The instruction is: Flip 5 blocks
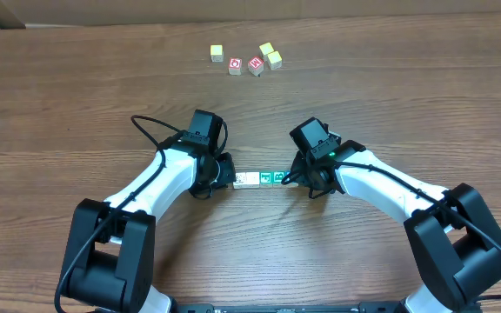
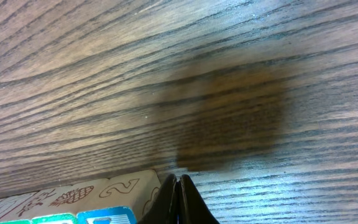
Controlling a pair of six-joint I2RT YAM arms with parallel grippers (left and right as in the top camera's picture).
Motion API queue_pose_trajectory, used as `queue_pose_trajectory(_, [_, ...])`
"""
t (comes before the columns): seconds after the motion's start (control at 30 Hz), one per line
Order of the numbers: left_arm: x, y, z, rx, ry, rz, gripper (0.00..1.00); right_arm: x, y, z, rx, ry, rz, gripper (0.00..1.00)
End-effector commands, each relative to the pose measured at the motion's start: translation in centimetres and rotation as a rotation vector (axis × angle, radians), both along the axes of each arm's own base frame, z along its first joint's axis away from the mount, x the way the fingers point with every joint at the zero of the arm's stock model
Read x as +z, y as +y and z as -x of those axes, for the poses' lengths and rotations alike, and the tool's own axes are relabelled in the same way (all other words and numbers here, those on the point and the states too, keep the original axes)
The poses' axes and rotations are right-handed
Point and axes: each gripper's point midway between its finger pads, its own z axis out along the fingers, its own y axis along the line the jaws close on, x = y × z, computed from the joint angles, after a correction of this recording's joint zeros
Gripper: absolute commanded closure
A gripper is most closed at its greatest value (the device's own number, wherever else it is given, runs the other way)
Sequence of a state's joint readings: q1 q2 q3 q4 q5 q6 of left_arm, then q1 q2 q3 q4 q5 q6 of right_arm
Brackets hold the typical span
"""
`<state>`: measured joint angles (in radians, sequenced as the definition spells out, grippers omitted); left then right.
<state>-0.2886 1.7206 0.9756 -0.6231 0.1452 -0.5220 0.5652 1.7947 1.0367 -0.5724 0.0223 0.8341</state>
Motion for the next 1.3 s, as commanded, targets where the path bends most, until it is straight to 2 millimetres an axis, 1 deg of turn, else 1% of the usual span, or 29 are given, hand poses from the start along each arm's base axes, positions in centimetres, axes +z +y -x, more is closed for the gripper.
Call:
queue_pose_trajectory(0.0, [-0.4, -0.5, 0.4, -0.002, 0.019, 0.017, 0.96, 0.0, 0.1, 0.1, -0.001, -0.001, -0.004, 0.96])
queue_pose_trajectory(0.2, [-0.4, -0.5, 0.4, -0.003, 0.017, 0.019, 0.96, 0.0, 0.3, 0.0, 0.002, -0.002, -0.014, 0.96])
queue_pose_trajectory(0.37, [-0.4, -0.7, 0.4, -0.004, 0.019, 0.027, 0.96, 0.1, 1.1, 0.2, 0.015, 0.010, -0.052, 0.96])
queue_pose_trajectory(0.53, [-0.3, -0.8, 0.0, -0.004, 0.003, 0.031, 0.96, 0.1, 1.0, 0.3, 0.015, 0.014, -0.052, 0.96])
queue_pose_trajectory(0.7, [-0.3, -0.8, -0.1, -0.005, -0.002, 0.034, 0.96, 0.1, 1.7, 0.6, 0.027, 0.032, -0.086, 0.96])
queue_pose_trajectory(1.03, [-0.3, -0.9, -0.3, -0.005, -0.008, 0.036, 0.96, 0.1, 1.7, 0.7, 0.028, 0.036, -0.090, 0.96])
queue_pose_trajectory(1.27, [-0.2, -1.0, -0.7, -0.005, -0.027, 0.042, 0.96, 0.2, 2.3, 1.1, 0.033, 0.061, -0.123, 0.96])
